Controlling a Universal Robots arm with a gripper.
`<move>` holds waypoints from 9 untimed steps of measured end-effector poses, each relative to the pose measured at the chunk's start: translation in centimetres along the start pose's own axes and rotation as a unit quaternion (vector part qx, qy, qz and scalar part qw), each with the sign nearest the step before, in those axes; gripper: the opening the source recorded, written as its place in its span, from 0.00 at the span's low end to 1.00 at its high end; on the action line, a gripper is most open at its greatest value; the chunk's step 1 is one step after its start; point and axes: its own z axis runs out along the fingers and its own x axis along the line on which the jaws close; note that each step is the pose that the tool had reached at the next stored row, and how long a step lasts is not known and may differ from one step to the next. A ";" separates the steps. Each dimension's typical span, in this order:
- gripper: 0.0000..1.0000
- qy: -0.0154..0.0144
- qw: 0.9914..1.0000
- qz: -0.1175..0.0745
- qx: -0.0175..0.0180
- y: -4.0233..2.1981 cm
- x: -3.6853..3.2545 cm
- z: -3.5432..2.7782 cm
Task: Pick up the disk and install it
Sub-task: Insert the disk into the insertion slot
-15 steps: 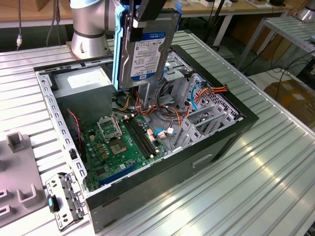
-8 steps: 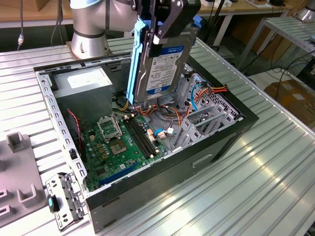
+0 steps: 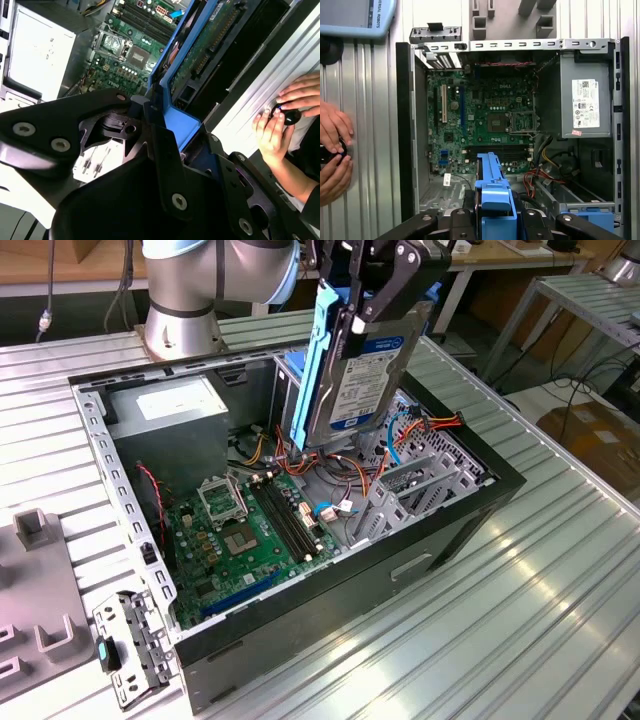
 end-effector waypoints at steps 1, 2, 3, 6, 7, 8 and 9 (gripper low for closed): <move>0.37 0.000 1.000 0.000 0.002 -0.02 0.00 0.01; 0.37 0.000 1.000 0.000 0.008 -0.03 0.01 0.03; 0.37 0.000 1.000 -0.001 0.015 -0.04 0.05 0.10; 0.37 0.000 1.000 -0.001 0.016 -0.21 0.56 0.34; 0.37 0.000 1.000 -0.001 0.016 -0.31 0.91 0.45; 0.37 0.000 1.000 -0.001 0.016 -0.39 1.13 0.51; 0.37 0.000 1.000 -0.001 0.016 -0.48 1.38 0.57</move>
